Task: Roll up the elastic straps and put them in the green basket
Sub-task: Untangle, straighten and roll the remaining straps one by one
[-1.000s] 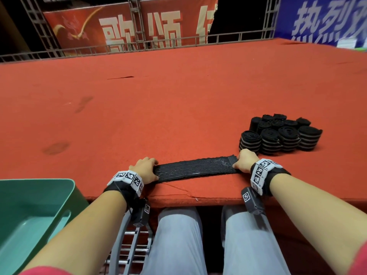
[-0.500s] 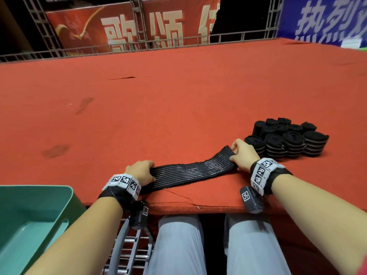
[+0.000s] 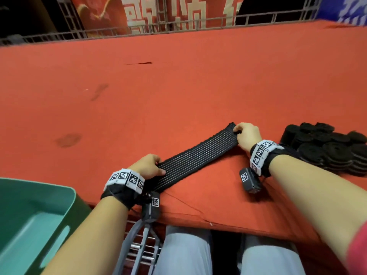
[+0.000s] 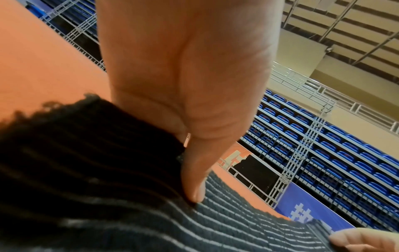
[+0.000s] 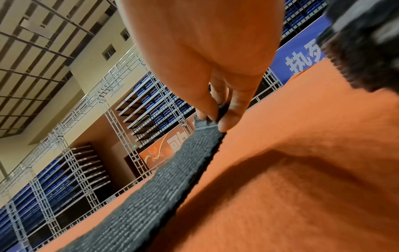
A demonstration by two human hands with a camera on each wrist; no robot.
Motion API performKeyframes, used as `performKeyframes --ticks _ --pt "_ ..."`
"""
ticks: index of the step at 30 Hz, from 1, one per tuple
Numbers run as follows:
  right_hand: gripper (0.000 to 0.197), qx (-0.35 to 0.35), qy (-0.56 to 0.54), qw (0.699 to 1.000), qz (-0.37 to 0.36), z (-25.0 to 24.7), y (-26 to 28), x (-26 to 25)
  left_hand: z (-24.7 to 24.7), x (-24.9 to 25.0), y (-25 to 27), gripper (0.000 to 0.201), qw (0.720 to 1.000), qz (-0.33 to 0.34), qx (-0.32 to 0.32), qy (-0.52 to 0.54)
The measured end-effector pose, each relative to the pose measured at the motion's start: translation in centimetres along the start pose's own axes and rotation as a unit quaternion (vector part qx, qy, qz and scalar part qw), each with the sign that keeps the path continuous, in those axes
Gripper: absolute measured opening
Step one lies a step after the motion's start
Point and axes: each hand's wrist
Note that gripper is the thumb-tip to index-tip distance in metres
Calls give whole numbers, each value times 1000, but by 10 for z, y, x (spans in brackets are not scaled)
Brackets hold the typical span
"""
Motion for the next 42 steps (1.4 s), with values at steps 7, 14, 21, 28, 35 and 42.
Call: performKeyframes --ticks 7,14,21,28,35,42 --pt "41 -67 44 997 2 19 -34 -9 5 1 -17 19 998 -4 -34 51" --pt "33 -115 65 991 14 27 -30 -7 7 -6 -20 12 992 -33 -53 112" --pt "39 -127 66 990 -17 12 -9 -11 10 -10 -3 19 978 -35 -90 187" --pt "34 -114 42 988 -97 3 45 -27 27 12 32 21 964 -42 -81 249" --pt "37 -146 12 970 -191 -6 123 -39 58 43 78 51 921 -51 -65 380" --pt "40 -175 -30 959 -219 -8 190 -24 103 70 110 33 865 -27 -39 499"
Point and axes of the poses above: each hand's wrist, its own y-axis away from the middle knuckle, its own z-axis out of the palm, x = y × z, and after that the axes turned 4 degrees about -z, right-handed
